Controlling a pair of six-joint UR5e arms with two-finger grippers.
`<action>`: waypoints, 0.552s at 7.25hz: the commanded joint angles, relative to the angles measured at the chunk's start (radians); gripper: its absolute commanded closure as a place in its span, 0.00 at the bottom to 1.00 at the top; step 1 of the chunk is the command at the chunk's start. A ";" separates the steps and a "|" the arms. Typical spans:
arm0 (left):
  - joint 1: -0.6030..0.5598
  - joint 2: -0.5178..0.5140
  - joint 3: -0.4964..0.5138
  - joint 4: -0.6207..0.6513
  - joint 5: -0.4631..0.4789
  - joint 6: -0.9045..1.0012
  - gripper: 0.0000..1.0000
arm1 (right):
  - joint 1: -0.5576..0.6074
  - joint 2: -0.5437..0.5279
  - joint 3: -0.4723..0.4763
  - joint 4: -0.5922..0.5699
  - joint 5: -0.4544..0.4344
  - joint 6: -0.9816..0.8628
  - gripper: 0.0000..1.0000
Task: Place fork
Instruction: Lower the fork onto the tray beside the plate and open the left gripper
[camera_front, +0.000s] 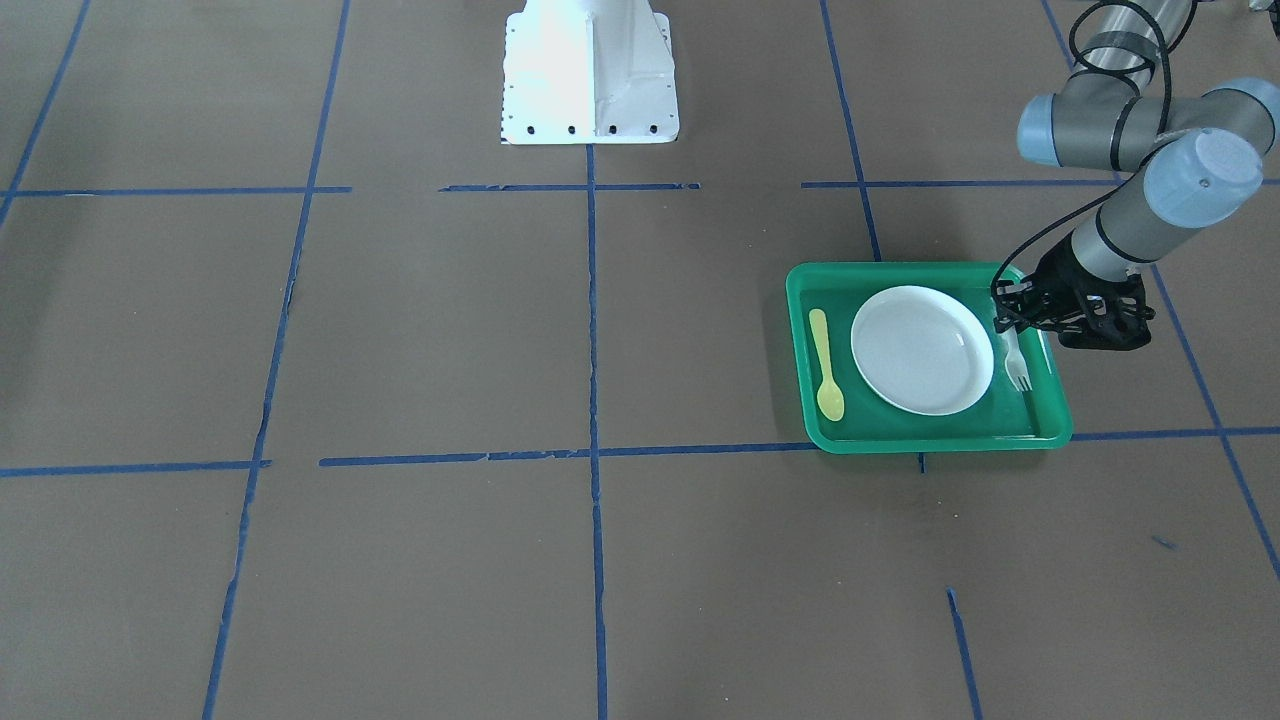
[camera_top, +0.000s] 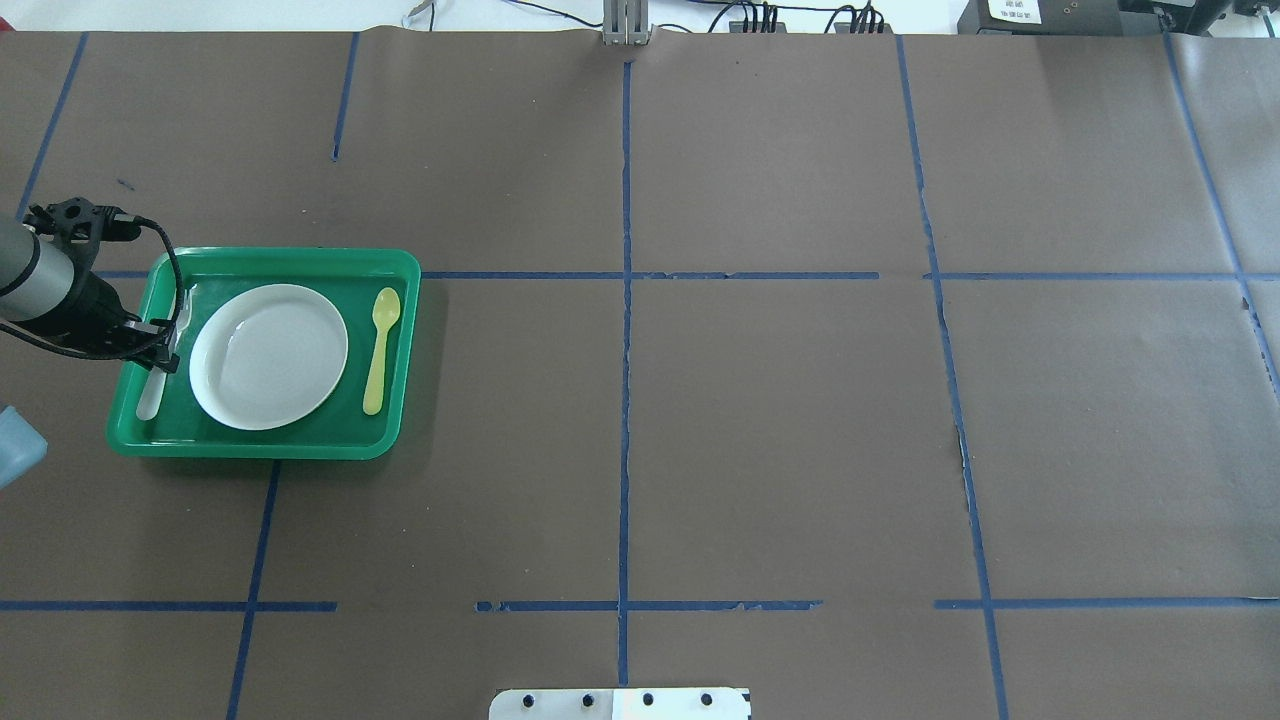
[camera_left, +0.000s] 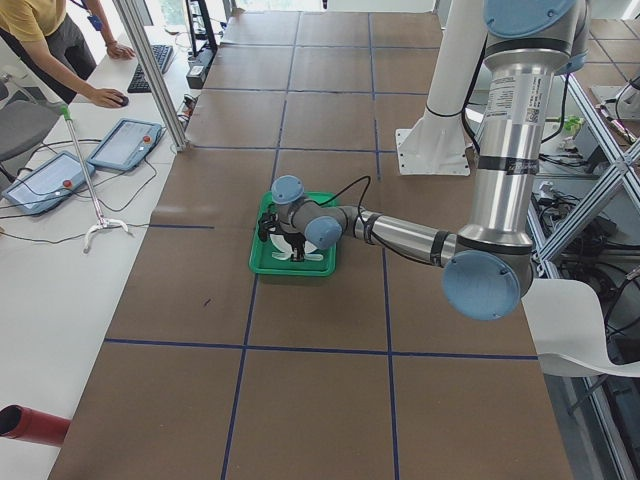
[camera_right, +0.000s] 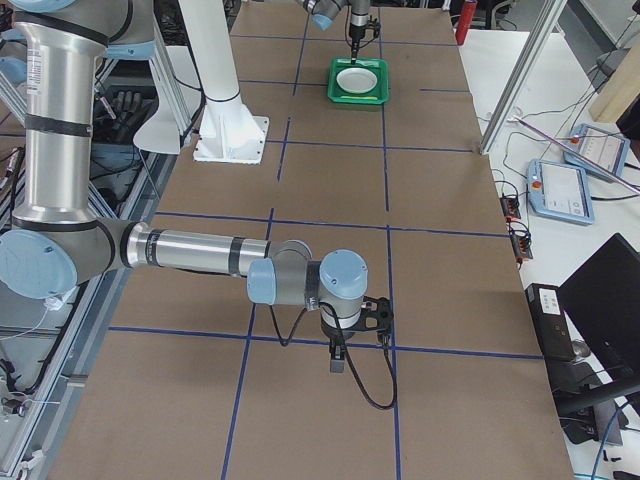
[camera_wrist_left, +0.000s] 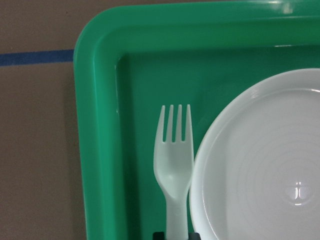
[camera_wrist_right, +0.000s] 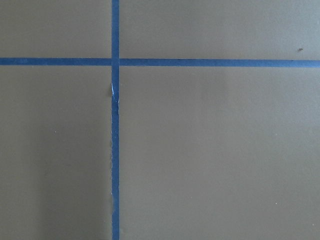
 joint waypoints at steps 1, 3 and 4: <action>-0.001 -0.003 0.016 0.000 -0.001 0.001 1.00 | 0.000 0.000 0.000 0.000 0.000 0.000 0.00; -0.001 -0.003 0.016 0.000 -0.001 0.001 0.69 | 0.000 0.000 0.000 0.000 0.000 0.000 0.00; -0.001 -0.003 0.016 0.000 0.000 0.001 0.37 | 0.000 0.000 0.000 0.002 0.000 0.000 0.00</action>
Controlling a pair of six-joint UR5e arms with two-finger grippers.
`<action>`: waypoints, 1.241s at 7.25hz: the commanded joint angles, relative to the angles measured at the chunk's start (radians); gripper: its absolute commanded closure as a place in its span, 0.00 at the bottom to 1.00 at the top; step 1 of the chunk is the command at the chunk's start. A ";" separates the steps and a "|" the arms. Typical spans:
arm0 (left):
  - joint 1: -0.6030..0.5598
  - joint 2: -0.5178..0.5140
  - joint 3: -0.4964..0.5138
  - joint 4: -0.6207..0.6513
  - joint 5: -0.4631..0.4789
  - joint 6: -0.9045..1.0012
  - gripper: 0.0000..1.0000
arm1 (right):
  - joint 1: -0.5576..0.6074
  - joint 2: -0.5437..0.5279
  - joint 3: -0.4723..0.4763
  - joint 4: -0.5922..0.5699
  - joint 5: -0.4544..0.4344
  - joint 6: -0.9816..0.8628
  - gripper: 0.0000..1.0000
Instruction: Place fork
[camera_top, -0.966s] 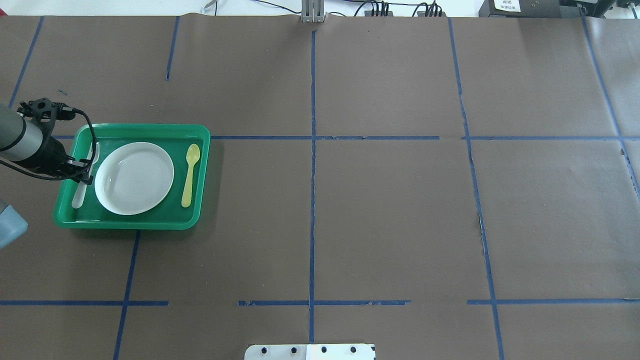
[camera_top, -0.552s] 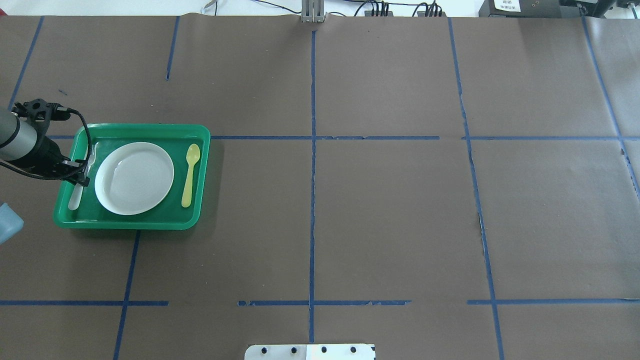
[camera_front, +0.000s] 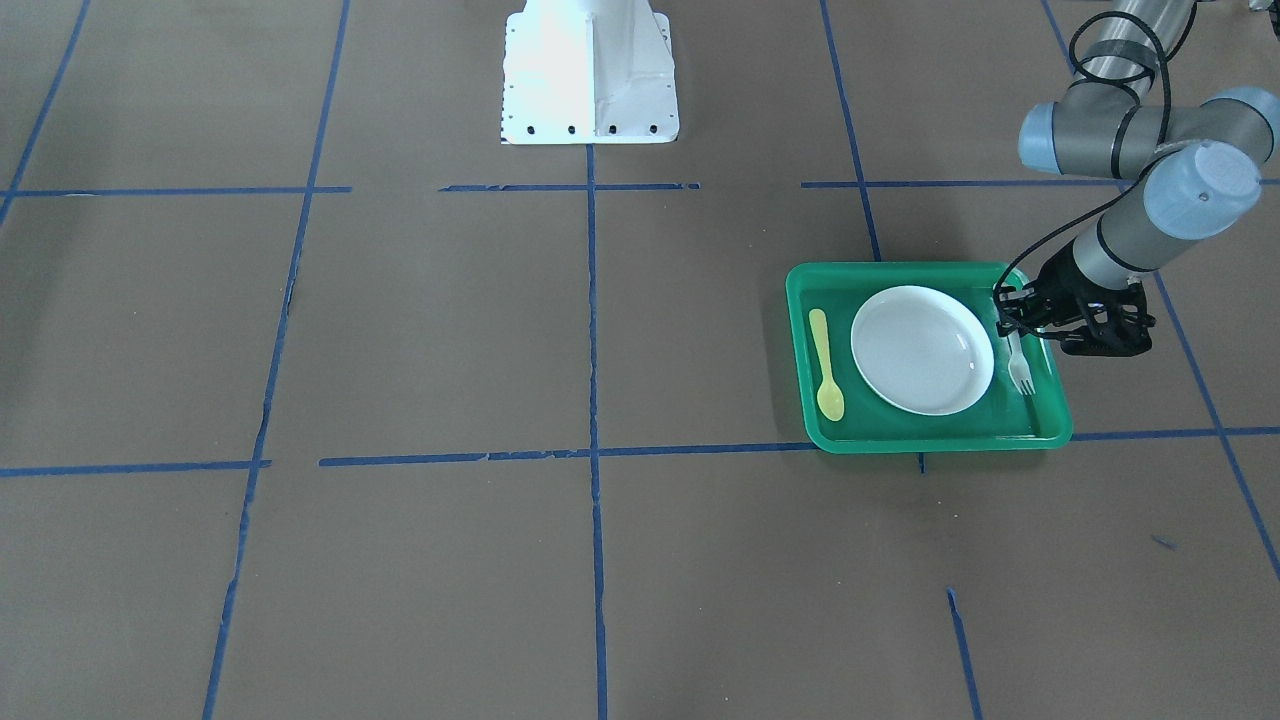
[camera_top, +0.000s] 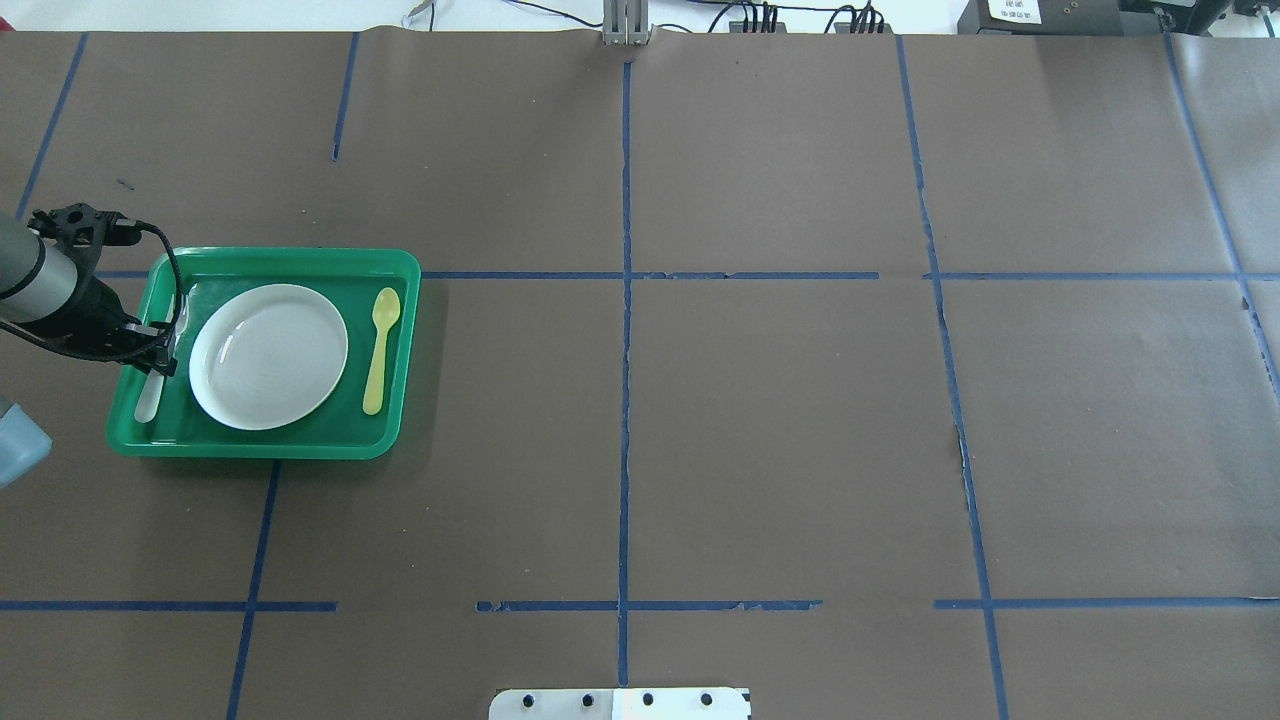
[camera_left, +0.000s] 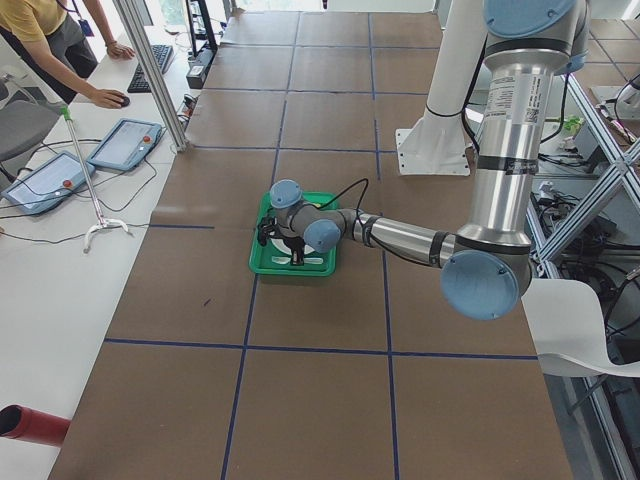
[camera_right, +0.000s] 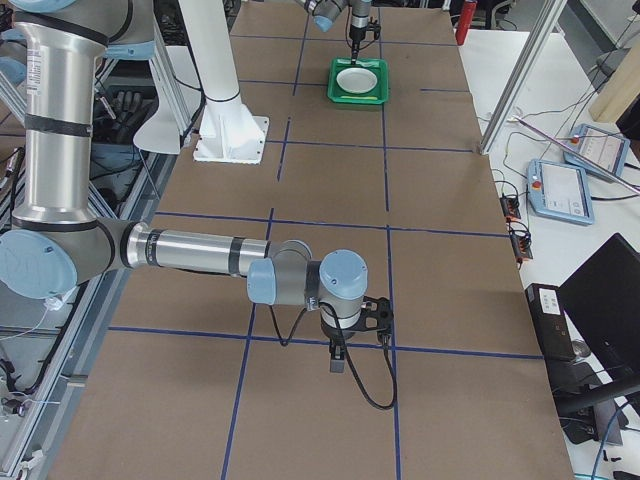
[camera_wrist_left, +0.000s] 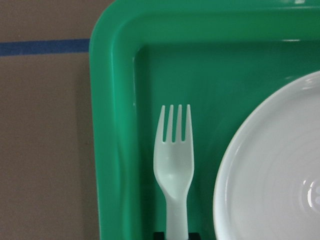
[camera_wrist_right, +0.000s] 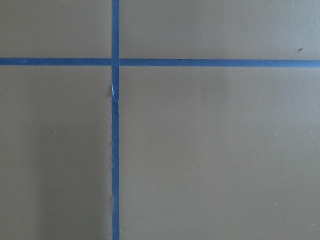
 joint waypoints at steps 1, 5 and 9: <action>-0.002 0.001 -0.001 0.000 0.006 0.002 0.06 | 0.000 0.000 0.000 0.000 -0.002 0.000 0.00; -0.281 0.027 -0.039 0.073 0.000 0.314 0.00 | 0.000 0.000 0.000 0.000 0.000 0.000 0.00; -0.675 0.115 -0.030 0.307 -0.009 0.859 0.00 | 0.000 0.000 0.000 0.000 -0.002 0.000 0.00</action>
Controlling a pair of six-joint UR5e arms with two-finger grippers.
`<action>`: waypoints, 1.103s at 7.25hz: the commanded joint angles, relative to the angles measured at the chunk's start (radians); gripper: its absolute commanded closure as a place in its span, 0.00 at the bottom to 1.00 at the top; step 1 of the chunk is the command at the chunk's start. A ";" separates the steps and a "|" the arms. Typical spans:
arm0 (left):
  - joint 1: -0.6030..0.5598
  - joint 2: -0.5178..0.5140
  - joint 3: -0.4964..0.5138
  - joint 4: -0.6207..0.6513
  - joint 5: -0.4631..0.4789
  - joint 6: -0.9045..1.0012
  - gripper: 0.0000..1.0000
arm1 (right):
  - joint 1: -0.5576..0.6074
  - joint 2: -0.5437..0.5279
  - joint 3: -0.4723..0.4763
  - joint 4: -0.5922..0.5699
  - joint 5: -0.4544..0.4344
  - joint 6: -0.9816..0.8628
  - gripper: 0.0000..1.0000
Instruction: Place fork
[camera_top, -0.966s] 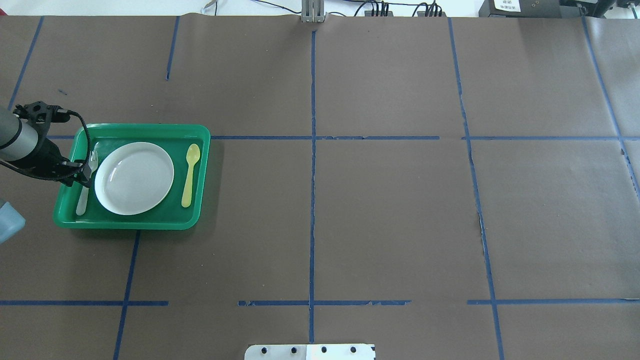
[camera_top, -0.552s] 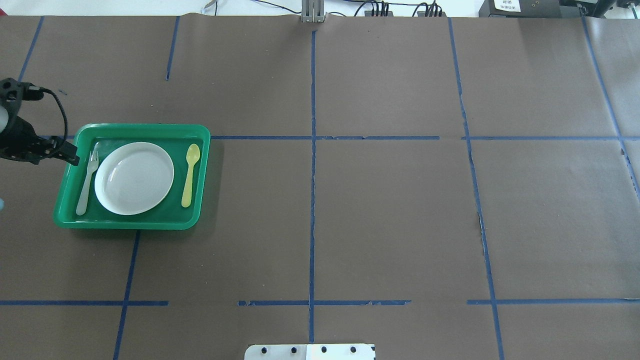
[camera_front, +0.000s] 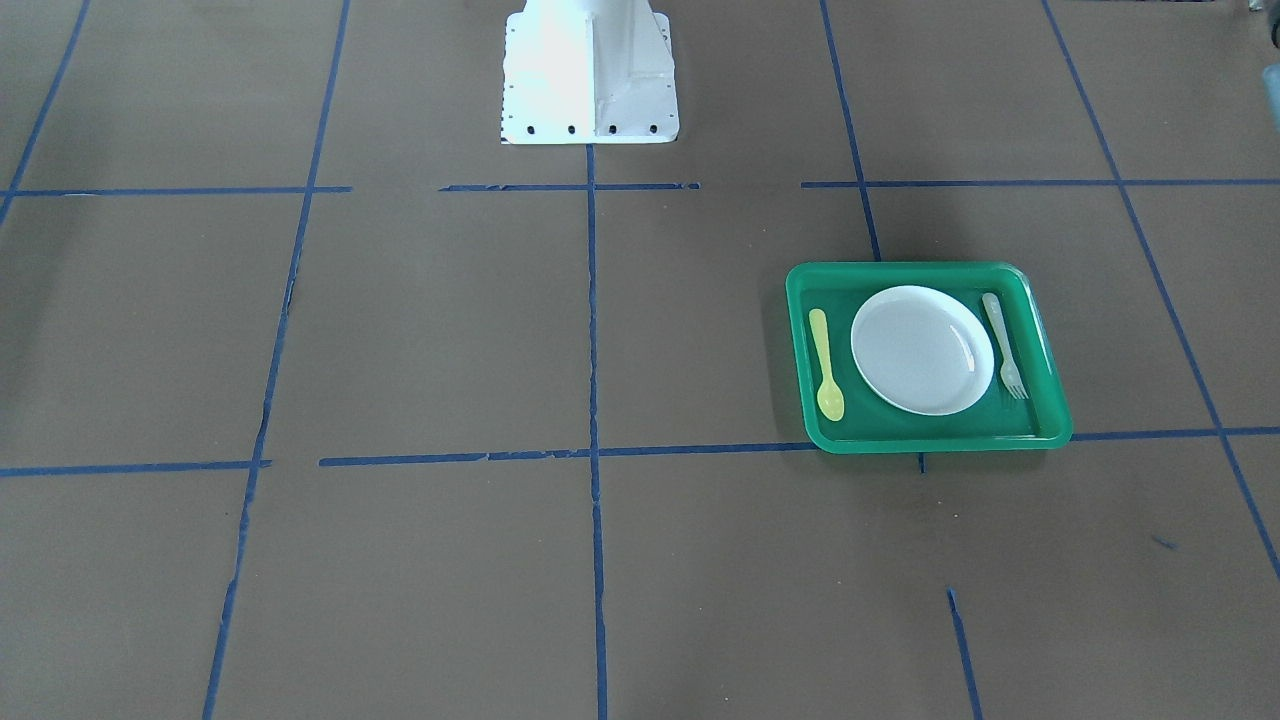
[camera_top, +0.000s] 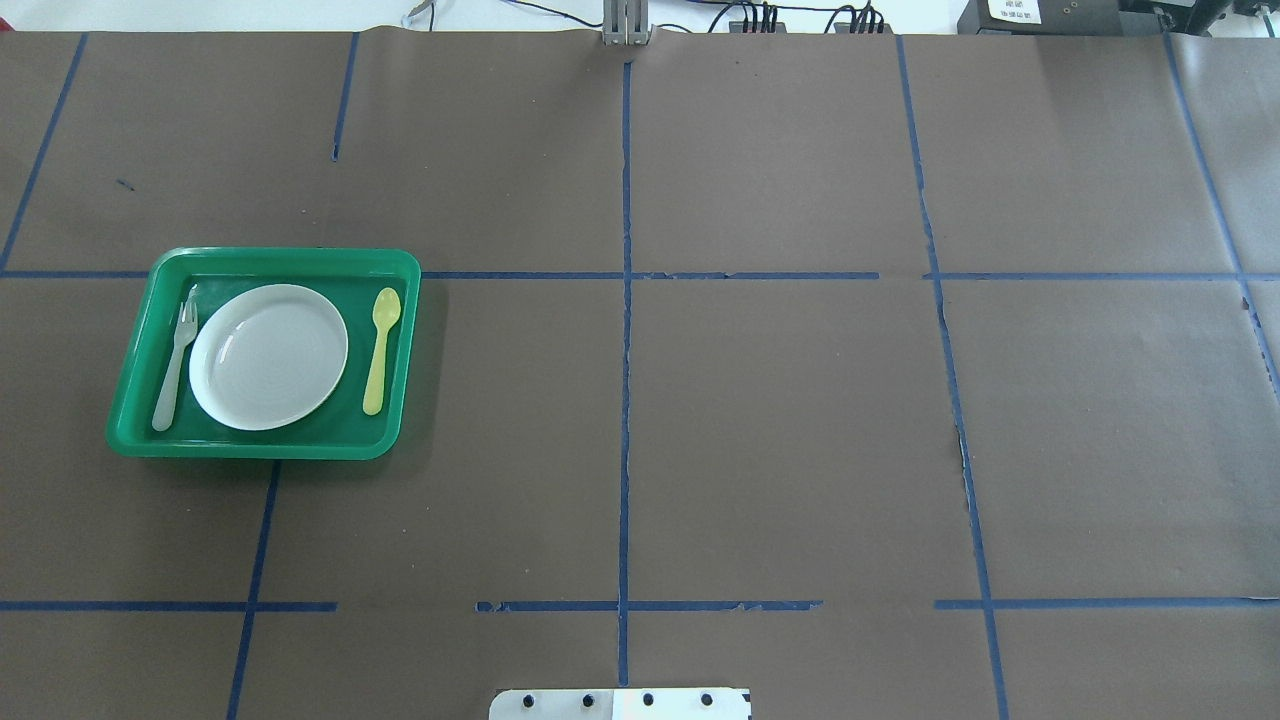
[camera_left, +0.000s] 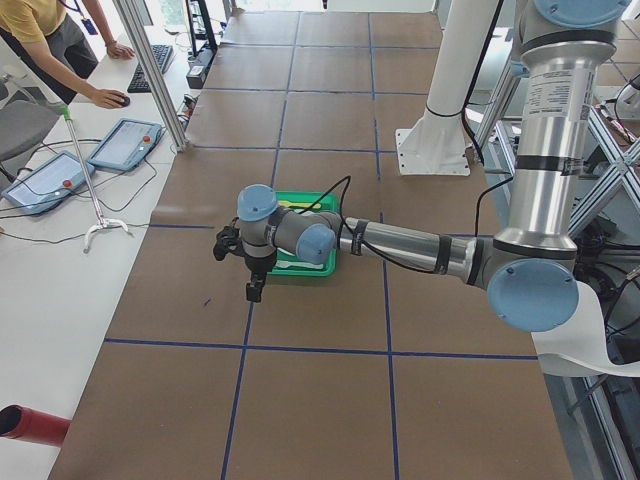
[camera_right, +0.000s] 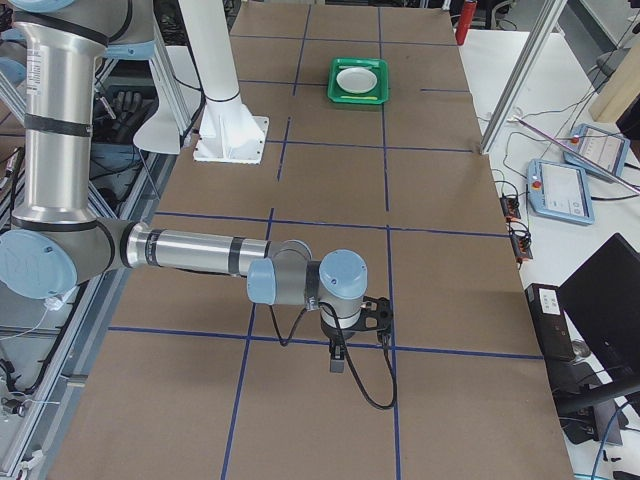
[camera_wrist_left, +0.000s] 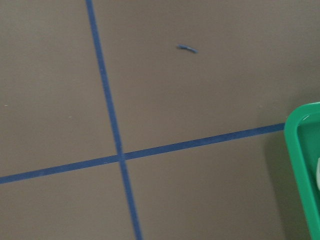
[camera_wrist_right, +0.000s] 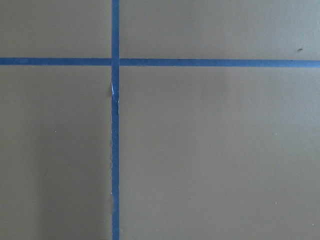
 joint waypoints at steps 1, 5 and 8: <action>-0.111 0.068 0.010 0.050 -0.127 0.075 0.00 | 0.000 0.000 0.000 0.000 0.000 0.000 0.00; -0.114 0.106 -0.005 0.053 -0.150 0.084 0.00 | 0.000 0.000 0.000 0.000 0.000 -0.001 0.00; -0.131 0.098 -0.025 0.053 -0.150 0.086 0.00 | 0.000 0.000 0.000 0.000 0.000 -0.001 0.00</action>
